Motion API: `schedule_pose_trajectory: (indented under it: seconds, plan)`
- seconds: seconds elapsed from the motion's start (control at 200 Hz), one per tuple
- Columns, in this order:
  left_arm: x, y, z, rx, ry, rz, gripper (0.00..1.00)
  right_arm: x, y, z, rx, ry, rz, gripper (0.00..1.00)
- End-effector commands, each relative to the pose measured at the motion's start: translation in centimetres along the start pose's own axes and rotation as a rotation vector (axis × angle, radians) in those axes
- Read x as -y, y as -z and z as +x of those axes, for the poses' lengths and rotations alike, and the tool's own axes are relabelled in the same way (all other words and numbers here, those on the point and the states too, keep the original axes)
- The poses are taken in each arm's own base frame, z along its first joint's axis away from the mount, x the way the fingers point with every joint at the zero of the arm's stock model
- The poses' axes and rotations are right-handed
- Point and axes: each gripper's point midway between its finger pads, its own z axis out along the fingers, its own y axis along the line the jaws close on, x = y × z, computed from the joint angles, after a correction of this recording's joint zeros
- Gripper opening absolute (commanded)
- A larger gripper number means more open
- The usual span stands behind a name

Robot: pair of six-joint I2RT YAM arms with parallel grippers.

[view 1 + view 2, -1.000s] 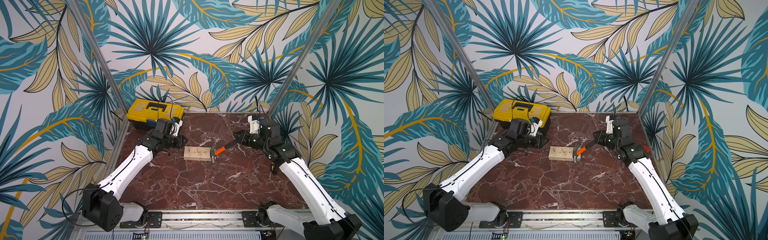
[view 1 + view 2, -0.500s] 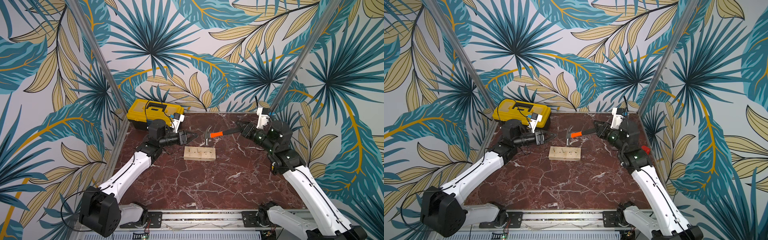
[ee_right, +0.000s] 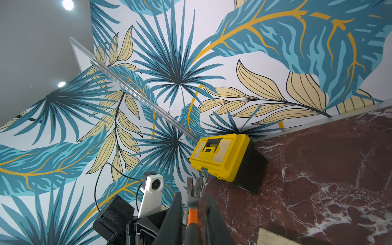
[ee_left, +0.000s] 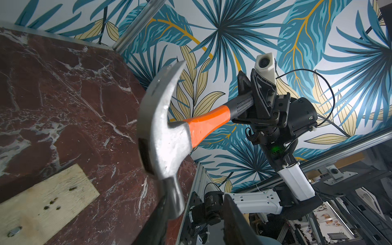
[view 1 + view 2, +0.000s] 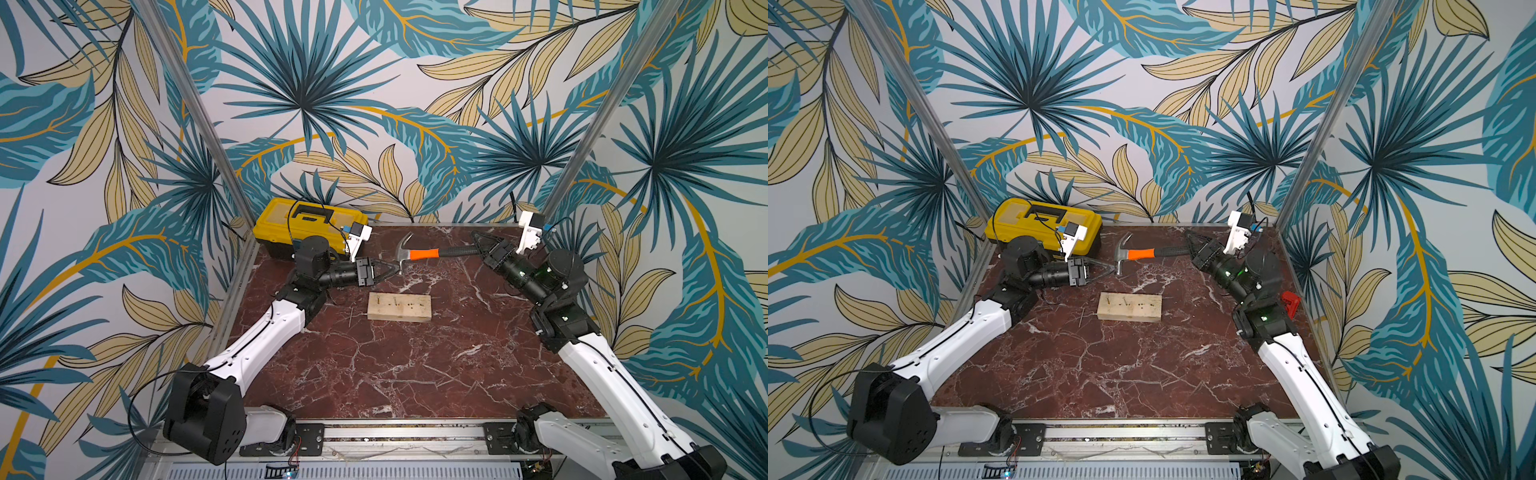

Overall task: Use a claw hammer to pull out a nail
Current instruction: Adjust the hammer.

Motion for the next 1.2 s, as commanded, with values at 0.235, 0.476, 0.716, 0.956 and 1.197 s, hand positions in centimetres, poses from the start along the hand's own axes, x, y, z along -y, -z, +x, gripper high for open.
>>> schedule_pose_trajectory:
  seconds: [0.235, 0.476, 0.716, 0.956, 1.197]
  plan:
    - [0.5, 0.2, -0.6, 0.021, -0.021, 0.027, 0.42, -6.0, 1.0, -1.5, 0.037, -0.042, -0.279, 0.00]
    - [0.3, 1.3, -1.4, 0.055, -0.035, 0.008, 0.43, -6.5, 1.7, -1.2, 0.009, -0.009, -0.264, 0.00]
    - [2.3, 0.9, -1.5, 0.005, -0.053, 0.073, 0.43, -6.8, 1.6, -0.8, 0.009, -0.058, -0.339, 0.00]
    - [3.5, 0.0, -0.5, -0.058, -0.044, 0.125, 0.41, -6.9, 1.2, -0.7, 0.004, -0.084, -0.383, 0.00]
    - [4.0, 0.1, -0.5, -0.064, -0.043, 0.137, 0.29, -5.8, 1.0, 0.2, -0.019, -0.088, -0.354, 0.00]
